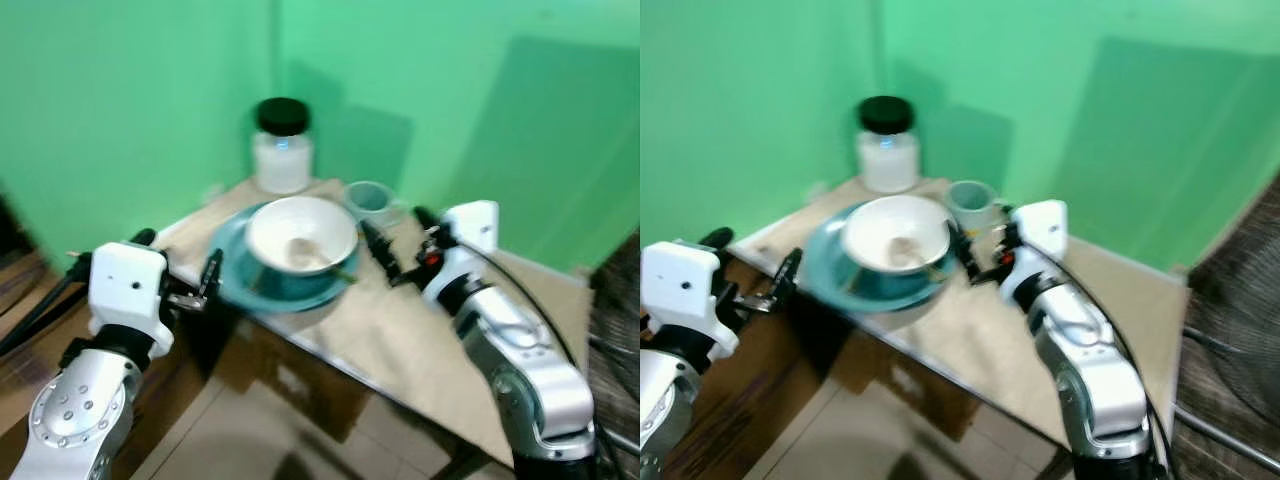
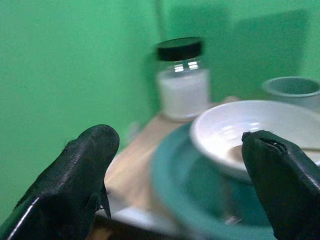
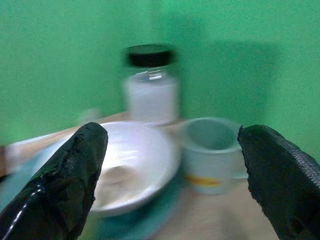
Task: Setting the table
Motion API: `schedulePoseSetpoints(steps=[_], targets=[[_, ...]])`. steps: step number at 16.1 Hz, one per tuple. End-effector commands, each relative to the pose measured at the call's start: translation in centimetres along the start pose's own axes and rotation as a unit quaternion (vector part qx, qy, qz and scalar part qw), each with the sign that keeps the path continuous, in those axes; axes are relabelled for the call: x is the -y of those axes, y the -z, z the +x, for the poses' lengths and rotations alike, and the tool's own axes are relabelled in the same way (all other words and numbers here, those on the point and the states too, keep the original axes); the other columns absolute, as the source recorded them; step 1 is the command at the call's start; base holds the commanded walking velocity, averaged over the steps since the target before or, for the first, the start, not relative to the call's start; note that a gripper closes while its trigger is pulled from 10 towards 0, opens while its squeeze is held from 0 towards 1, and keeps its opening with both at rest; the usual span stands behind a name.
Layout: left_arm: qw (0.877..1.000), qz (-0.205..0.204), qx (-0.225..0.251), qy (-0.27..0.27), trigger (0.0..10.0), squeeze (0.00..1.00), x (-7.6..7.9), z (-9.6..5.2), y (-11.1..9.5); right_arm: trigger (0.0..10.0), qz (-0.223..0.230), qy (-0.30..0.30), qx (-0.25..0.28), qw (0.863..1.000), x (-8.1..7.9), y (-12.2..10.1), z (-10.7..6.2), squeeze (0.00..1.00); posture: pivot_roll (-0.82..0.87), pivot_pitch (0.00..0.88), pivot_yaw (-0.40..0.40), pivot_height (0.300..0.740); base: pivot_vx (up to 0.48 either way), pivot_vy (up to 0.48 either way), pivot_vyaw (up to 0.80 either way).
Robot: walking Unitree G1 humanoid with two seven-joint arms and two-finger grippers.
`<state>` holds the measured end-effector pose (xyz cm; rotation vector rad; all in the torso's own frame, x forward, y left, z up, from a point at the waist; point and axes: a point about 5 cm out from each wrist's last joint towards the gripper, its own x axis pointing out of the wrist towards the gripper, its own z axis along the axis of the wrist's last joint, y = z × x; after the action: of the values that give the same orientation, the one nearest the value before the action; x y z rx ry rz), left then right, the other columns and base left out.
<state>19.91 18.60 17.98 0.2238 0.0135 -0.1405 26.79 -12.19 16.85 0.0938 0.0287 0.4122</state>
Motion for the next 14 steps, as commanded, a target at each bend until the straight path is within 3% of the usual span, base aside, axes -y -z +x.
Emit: schedulePoseSetpoints(steps=[1, 6, 8, 11, 14], targets=[[1.0, -0.007, 0.005, 0.018, 10.0, 0.0, 0.5, 0.1, -0.1, 10.0, -0.004, 0.02, -0.004, 1.0, 1.0, 0.1, 0.0, 1.0, 0.15, 0.0, -0.023, 0.74, 0.326, 0.0, 0.0], [0.999, -0.006, 0.006, 0.032, 10.0, 0.0, 0.8, 0.3, -0.1, 10.0, -0.024, 0.012, -0.004, 1.0, 1.7, -0.2, 1.0, 1.0, 0.14, 0.0, -0.014, 0.74, 0.332, 0.0, 0.0], [0.999, -0.008, 0.008, 0.045, 10.0, 0.0, 1.0, 0.5, -0.2, 10.0, -0.043, 0.009, -0.024, 0.999, 2.8, 0.2, 1.7, 1.0, 0.14, 0.0, -0.009, 0.74, 0.326, 0.0, 0.0], [0.994, -0.022, 0.01, 0.108, 10.0, 0.0, 2.0, 0.4, -0.3, 10.0, -0.001, -0.041, -0.053, 0.998, 4.4, 1.3, 2.7, 1.0, 0.13, 0.0, -0.002, 0.74, 0.0, 0.0, 0.0], [0.987, -0.033, 0.01, 0.159, 10.0, 0.0, 3.0, 0.3, -0.4, 10.0, 0.01, -0.065, -0.078, 0.995, 5.4, 2.0, 3.8, 1.0, 0.13, 0.0, 0.0, 0.74, 0.0, 0.0, 0.0]])
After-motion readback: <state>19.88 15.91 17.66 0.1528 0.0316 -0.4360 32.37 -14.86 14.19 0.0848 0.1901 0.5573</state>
